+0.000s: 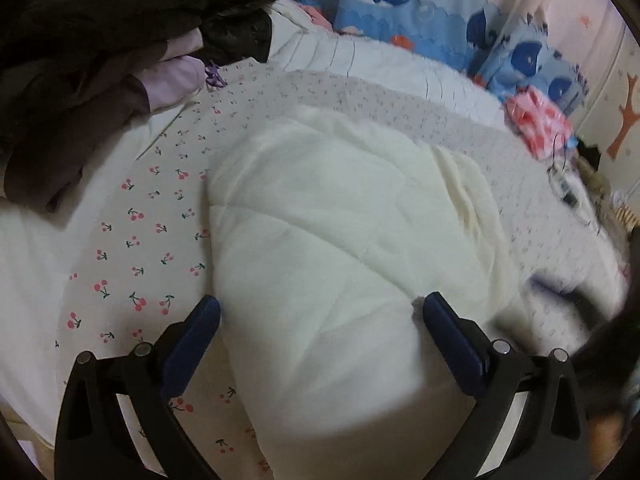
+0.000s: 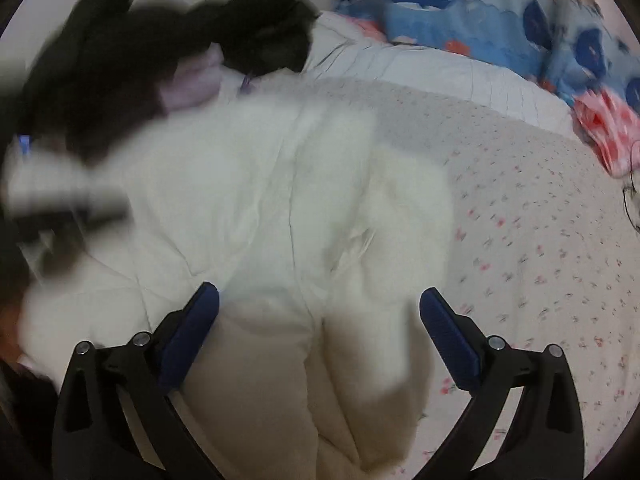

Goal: Fold large clothes

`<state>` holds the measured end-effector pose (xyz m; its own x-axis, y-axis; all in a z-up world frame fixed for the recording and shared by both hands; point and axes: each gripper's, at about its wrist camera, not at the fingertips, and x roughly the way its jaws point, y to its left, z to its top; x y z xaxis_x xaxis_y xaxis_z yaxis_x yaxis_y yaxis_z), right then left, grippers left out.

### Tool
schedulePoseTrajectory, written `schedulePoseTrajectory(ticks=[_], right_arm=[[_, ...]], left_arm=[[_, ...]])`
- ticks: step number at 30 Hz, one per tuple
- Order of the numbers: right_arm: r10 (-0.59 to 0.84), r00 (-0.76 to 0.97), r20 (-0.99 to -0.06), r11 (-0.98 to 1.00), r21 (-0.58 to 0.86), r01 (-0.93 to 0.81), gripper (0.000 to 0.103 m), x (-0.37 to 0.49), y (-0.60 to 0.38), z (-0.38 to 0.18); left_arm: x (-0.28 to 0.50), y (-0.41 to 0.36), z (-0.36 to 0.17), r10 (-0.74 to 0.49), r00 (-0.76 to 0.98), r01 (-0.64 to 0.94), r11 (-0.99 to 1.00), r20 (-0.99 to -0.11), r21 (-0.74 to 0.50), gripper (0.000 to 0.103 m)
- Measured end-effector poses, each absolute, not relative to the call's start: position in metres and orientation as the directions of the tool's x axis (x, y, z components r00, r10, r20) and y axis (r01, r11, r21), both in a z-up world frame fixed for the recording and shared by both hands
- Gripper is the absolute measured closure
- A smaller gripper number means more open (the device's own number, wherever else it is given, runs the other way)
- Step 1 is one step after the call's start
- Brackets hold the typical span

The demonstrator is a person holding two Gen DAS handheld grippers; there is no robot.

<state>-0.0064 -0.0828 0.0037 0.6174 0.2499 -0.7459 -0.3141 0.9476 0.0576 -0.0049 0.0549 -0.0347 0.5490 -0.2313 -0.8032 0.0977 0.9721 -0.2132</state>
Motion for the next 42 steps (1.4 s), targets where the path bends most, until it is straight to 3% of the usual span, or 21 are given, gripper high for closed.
schedulePoseTrajectory(ticks=[3, 7, 9, 11, 14, 16, 24, 26, 28, 29, 31, 34, 37, 40, 42], right_arm=[[0.300, 0.565, -0.769, 0.948, 0.175, -0.265, 0.007, 0.001, -0.098, 0.000], [0.255, 0.691, -0.676, 0.957, 0.073, -0.282, 0.007, -0.046, -0.089, 0.050], [0.209, 0.718, -0.664, 0.966, 0.025, -0.258, 0.007, -0.058, -0.087, 0.044], [0.197, 0.674, -0.712, 0.964, 0.016, -0.265, 0.007, -0.060, -0.082, 0.010], [0.311, 0.582, -0.752, 0.949, 0.218, -0.226, 0.007, -0.050, -0.103, -0.002], [0.332, 0.584, -0.741, 0.943, 0.255, -0.214, 0.007, -0.048, -0.111, 0.021], [0.260, 0.728, -0.635, 0.966, 0.159, -0.206, 0.007, 0.017, -0.105, 0.094], [0.209, 0.708, -0.675, 0.977, 0.119, -0.175, 0.007, 0.055, -0.100, 0.073], [0.123, 0.605, -0.786, 0.984, 0.017, -0.178, 0.007, 0.090, -0.089, 0.020], [0.160, 0.560, -0.813, 0.975, 0.044, -0.216, 0.007, 0.101, -0.085, -0.008], [0.214, 0.538, -0.816, 0.973, 0.132, -0.187, 0.007, 0.108, -0.100, -0.012], [0.217, 0.556, -0.802, 0.974, 0.143, -0.175, 0.007, 0.090, -0.109, 0.008], [0.273, 0.635, -0.723, 0.960, 0.165, -0.225, 0.007, 0.033, -0.114, 0.050], [0.282, 0.684, -0.673, 0.958, 0.164, -0.234, 0.007, -0.012, -0.115, 0.056], [0.241, 0.626, -0.742, 0.960, 0.089, -0.265, 0.007, -0.020, -0.097, 0.024]], left_arm=[[-0.024, 0.066, -0.019, -0.193, 0.634, 0.080, 0.979, -0.749, -0.185, 0.006], [-0.044, 0.059, -0.002, -0.082, 0.717, 0.059, 0.997, -0.692, -0.057, 0.006], [-0.049, 0.054, 0.003, -0.055, 0.736, 0.058, 0.998, -0.675, -0.018, 0.006], [-0.055, 0.050, 0.006, -0.057, 0.739, 0.071, 0.997, -0.671, -0.006, 0.006], [-0.062, 0.046, 0.007, -0.045, 0.742, 0.084, 0.996, -0.669, 0.026, 0.006], [-0.069, 0.046, 0.008, -0.022, 0.756, 0.078, 0.995, -0.655, 0.056, 0.006], [-0.073, 0.041, 0.010, -0.003, 0.774, 0.082, 0.992, -0.634, 0.097, 0.006], [-0.074, 0.040, 0.012, 0.006, 0.784, 0.083, 0.990, -0.621, 0.114, 0.006], [-0.074, 0.039, 0.011, 0.009, 0.788, 0.084, 0.989, -0.615, 0.123, 0.006], [-0.075, 0.037, 0.011, 0.009, 0.788, 0.085, 0.989, -0.616, 0.123, 0.006], [-0.077, 0.035, 0.011, 0.009, 0.790, 0.089, 0.988, -0.613, 0.130, 0.006], [-0.081, 0.033, 0.013, 0.008, 0.800, 0.093, 0.986, -0.599, 0.138, 0.006], [-0.086, 0.030, 0.017, 0.007, 0.809, 0.098, 0.984, -0.588, 0.147, 0.006], [-0.088, 0.029, 0.019, 0.003, 0.814, 0.097, 0.985, -0.581, 0.141, 0.006], [-0.088, 0.028, 0.019, -0.011, 0.808, 0.105, 0.986, -0.589, 0.126, 0.006]])
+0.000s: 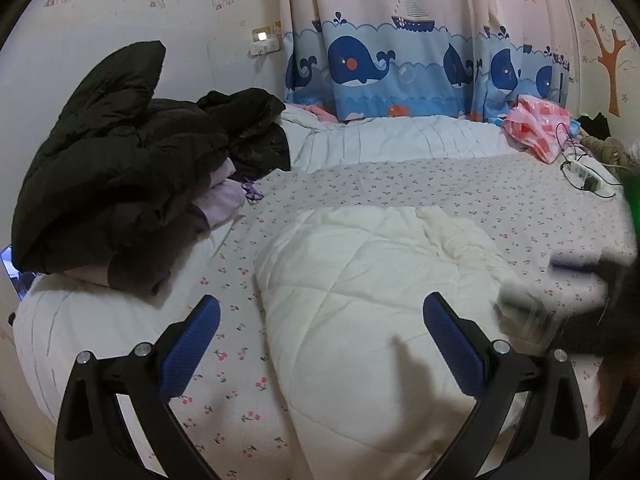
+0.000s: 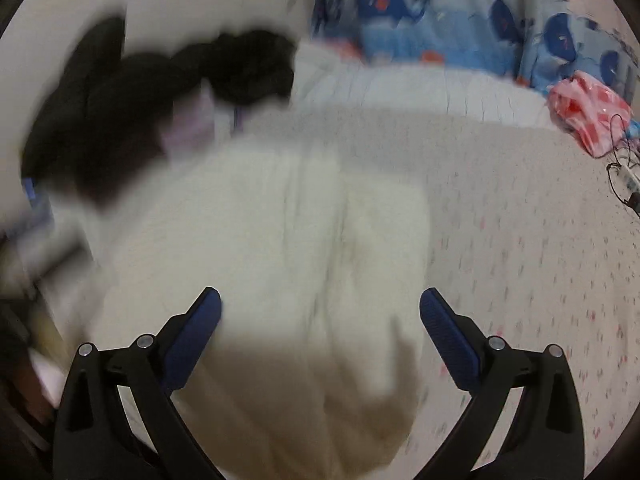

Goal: Fold large clothes

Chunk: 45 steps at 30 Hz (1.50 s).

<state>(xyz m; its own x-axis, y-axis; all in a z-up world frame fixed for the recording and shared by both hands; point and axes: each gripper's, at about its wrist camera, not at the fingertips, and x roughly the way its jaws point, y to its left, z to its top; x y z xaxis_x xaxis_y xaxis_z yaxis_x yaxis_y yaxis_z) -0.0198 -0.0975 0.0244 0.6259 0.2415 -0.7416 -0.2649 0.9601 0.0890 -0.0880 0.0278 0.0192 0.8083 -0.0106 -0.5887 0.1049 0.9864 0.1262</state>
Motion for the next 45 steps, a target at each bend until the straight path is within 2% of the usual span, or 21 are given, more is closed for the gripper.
schedulePoseTrajectory(ticks=[2, 4, 5, 9, 14, 17, 19, 21, 24, 26, 29, 36, 40, 45], right_arm=[[0.286, 0.605, -0.743, 0.951, 0.142, -0.275, 0.007, -0.018, -0.101, 0.004], [0.324, 0.552, -0.769, 0.946, 0.247, -0.211, 0.007, -0.017, -0.118, 0.013], [0.315, 0.551, -0.773, 0.949, 0.253, -0.187, 0.007, -0.019, -0.122, 0.020], [0.150, 0.685, -0.713, 0.983, 0.185, -0.023, 0.007, -0.062, -0.134, 0.059], [0.080, 0.689, -0.720, 0.993, -0.006, -0.121, 0.007, -0.095, -0.106, 0.066], [0.067, 0.665, -0.744, 0.990, -0.030, -0.134, 0.007, -0.103, -0.099, 0.068], [0.053, 0.621, -0.782, 0.993, -0.025, -0.116, 0.007, -0.094, -0.100, 0.065], [0.109, 0.564, -0.819, 0.993, 0.059, -0.106, 0.007, -0.081, -0.105, 0.062], [0.229, 0.558, -0.797, 0.973, 0.186, -0.134, 0.007, -0.077, -0.110, 0.069], [0.215, 0.592, -0.776, 0.977, 0.169, -0.134, 0.007, -0.077, -0.107, 0.076], [0.168, 0.587, -0.792, 0.986, 0.135, -0.100, 0.007, -0.069, -0.106, 0.077], [0.160, 0.587, -0.794, 0.987, 0.126, -0.099, 0.007, -0.055, -0.110, 0.076], [0.143, 0.581, -0.801, 0.989, 0.096, -0.111, 0.007, -0.049, -0.106, 0.077], [0.138, 0.594, -0.793, 0.989, 0.079, -0.124, 0.007, -0.051, -0.105, 0.080]], left_arm=[[-0.086, 0.026, 0.018, -0.029, 0.786, 0.117, 0.988, -0.618, 0.103, 0.006], [-0.087, 0.026, 0.016, -0.033, 0.765, 0.124, 0.988, -0.643, 0.097, 0.006], [-0.088, 0.027, 0.016, -0.026, 0.760, 0.118, 0.988, -0.649, 0.098, 0.006], [-0.089, 0.027, 0.013, -0.008, 0.745, 0.092, 0.992, -0.667, 0.091, 0.006], [-0.089, 0.029, 0.012, 0.005, 0.719, 0.048, 0.997, -0.695, 0.058, 0.006], [-0.086, 0.025, 0.010, 0.038, 0.701, 0.043, 0.995, -0.712, 0.095, 0.006], [-0.085, 0.026, 0.009, 0.026, 0.691, 0.050, 0.995, -0.722, 0.084, 0.006], [-0.084, 0.028, 0.009, 0.000, 0.681, 0.055, 0.997, -0.732, 0.051, 0.006], [-0.082, 0.031, 0.011, -0.006, 0.681, 0.051, 0.998, -0.732, 0.040, 0.006], [-0.082, 0.030, 0.012, 0.002, 0.684, 0.046, 0.998, -0.729, 0.046, 0.006], [-0.078, 0.029, 0.011, 0.001, 0.677, 0.052, 0.997, -0.736, 0.049, 0.006], [-0.075, 0.024, 0.008, 0.017, 0.669, 0.048, 0.997, -0.743, 0.066, 0.006], [-0.072, 0.030, 0.010, -0.025, 0.655, 0.046, 0.999, -0.755, 0.006, 0.006], [-0.073, 0.030, 0.012, -0.020, 0.658, 0.042, 0.999, -0.752, 0.010, 0.006]])
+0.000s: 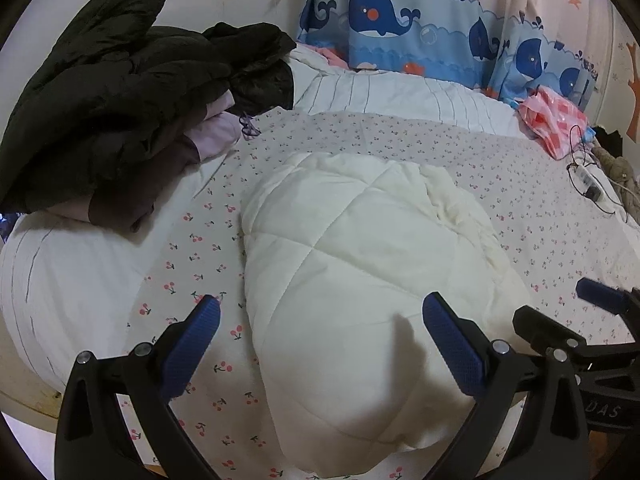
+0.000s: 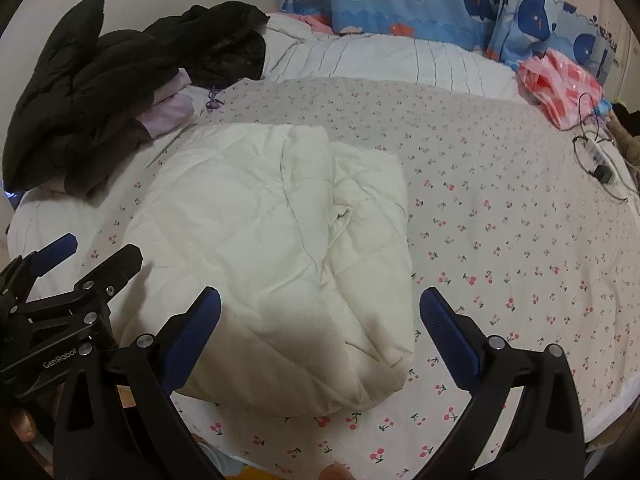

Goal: Fold large clothes

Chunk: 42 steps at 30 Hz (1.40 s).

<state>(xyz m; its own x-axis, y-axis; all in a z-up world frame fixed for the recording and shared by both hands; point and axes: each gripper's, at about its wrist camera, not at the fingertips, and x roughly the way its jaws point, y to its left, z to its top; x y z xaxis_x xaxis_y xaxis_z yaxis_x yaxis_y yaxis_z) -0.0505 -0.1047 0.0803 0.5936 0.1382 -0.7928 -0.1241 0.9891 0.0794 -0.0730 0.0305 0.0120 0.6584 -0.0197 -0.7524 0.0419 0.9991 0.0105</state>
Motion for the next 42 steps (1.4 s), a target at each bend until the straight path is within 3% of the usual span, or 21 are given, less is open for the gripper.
schedulePoseTrajectory(ticks=[5, 42], right_arm=[[0.116, 0.609, -0.785, 0.992, 0.059, -0.113, 0.007, -0.052, -0.106, 0.083], [0.153, 0.597, -0.787, 0.987, 0.090, -0.134, 0.007, -0.054, -0.102, 0.084]], left_arm=[[-0.076, 0.030, 0.019, 0.026, 0.689, 0.020, 0.998, -0.724, 0.054, 0.006], [-0.080, 0.031, 0.023, 0.038, 0.709, -0.010, 0.999, -0.704, 0.044, 0.006]])
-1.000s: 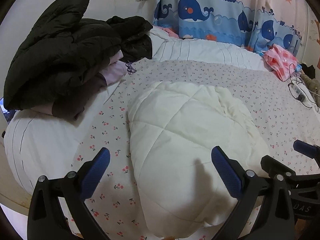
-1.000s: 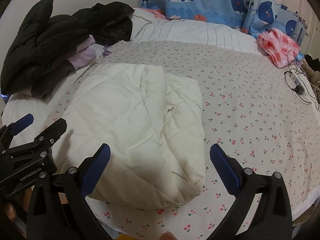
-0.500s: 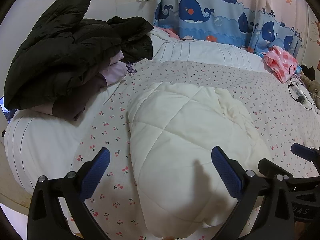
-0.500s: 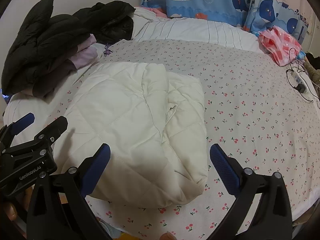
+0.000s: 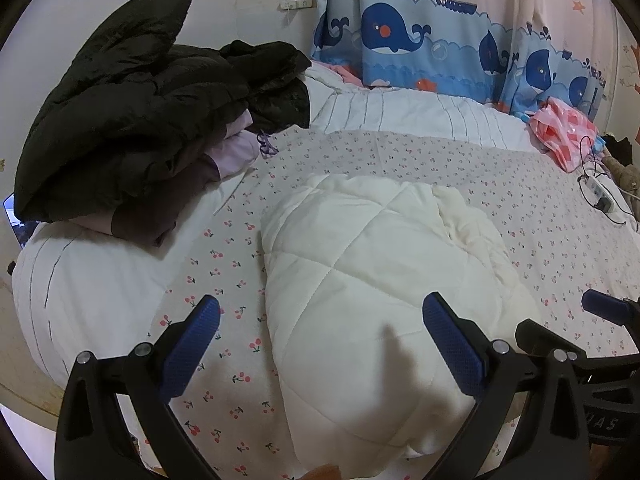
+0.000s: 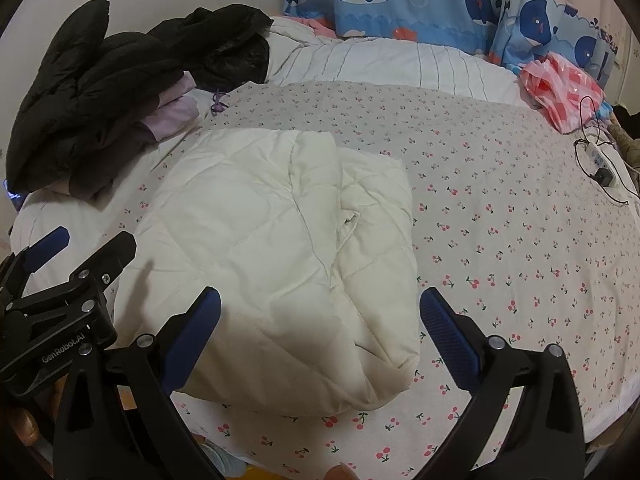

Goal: Fold large clothes

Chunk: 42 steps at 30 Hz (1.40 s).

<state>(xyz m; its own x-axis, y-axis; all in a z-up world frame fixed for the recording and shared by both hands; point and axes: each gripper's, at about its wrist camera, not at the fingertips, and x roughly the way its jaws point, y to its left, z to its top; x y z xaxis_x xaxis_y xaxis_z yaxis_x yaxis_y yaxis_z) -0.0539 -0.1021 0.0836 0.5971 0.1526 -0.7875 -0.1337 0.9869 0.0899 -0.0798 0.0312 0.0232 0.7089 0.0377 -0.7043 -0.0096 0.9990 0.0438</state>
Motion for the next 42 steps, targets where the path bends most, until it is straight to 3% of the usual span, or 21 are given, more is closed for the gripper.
schedulePoseTrajectory(ticks=[42], right_arm=[[0.142, 0.600, -0.787, 0.989, 0.082, -0.127, 0.007, -0.0522, -0.0987, 0.0917]], left_arm=[[-0.0794, 0.0369, 0.0216, 0.040, 0.705, -0.030, 0.999, -0.708, 0.027, 0.006]])
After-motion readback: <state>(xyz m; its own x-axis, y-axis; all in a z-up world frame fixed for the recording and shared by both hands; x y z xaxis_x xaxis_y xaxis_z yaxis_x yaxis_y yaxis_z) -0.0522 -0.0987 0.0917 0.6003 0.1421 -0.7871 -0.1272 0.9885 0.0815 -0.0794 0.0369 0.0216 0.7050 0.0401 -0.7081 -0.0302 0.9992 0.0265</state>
